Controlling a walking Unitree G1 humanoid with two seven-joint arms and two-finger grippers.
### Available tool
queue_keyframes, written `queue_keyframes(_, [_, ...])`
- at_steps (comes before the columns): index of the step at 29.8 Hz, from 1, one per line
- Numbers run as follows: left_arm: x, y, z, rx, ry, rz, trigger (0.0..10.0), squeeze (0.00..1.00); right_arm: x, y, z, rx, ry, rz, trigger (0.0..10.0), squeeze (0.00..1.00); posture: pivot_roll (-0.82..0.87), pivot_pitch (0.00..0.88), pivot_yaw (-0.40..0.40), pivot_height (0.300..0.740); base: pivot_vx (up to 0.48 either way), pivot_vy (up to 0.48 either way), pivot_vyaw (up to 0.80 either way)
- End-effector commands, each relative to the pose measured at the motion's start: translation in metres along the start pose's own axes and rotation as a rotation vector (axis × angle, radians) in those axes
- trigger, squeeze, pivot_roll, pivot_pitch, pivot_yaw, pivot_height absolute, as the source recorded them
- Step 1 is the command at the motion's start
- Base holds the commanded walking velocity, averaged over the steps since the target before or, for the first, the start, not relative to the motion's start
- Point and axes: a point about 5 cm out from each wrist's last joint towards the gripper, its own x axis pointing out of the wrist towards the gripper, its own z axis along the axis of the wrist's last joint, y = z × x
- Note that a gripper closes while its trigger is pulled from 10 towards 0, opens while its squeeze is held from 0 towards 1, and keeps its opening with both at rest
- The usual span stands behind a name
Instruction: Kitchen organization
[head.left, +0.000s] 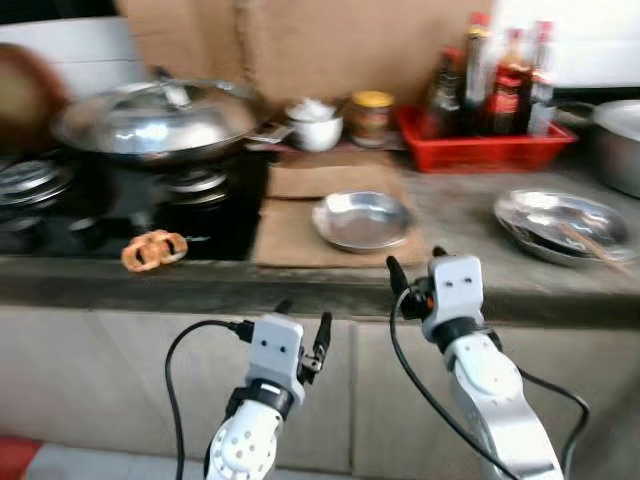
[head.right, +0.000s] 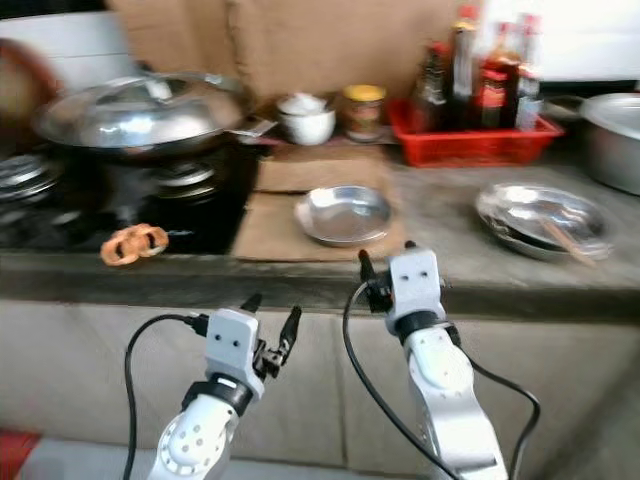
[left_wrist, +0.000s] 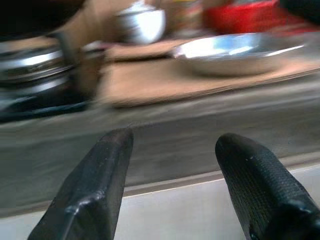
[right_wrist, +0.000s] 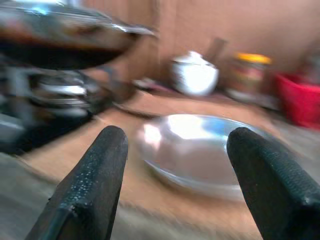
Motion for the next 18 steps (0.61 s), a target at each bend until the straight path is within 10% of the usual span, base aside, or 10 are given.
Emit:
queue_keyframes(1, [0.003,-0.009,0.006,-0.016,-0.025,-0.029,10.0,0.0,-0.002,-0.014,0.0,-0.013,0.016,-0.047,10.0,0.0,0.04,0.03,-0.015,0.74,0.307,0.0,0.0])
queue_keyframes(11, [0.003,-0.01,0.005,-0.018,-0.015,-0.028,10.0,0.0,0.027,-0.025,0.013,-0.035,0.053,-0.024,10.0,0.0,0.03,0.033,-0.015,0.74,0.087,0.0,0.0])
queue_keyframes(13, [0.004,-0.01,0.006,-0.019,-0.013,-0.029,10.0,0.0,0.035,-0.026,0.014,0.013,0.09,-0.02,10.0,1.0,0.04,0.037,-0.021,0.74,0.0,0.0,0.0])
queue_keyframes(17, [0.003,-0.011,0.006,-0.021,-0.014,-0.027,10.0,0.0,0.045,-0.031,0.018,0.034,0.111,-0.03,10.0,1.0,0.04,0.038,-0.022,0.74,0.0,0.0,0.0])
queue_keyframes(18, [0.003,-0.011,0.006,-0.022,-0.014,-0.027,10.0,0.0,0.048,-0.031,0.018,0.018,0.136,-0.037,10.0,0.48,0.04,0.043,-0.024,0.74,0.0,0.0,0.0])
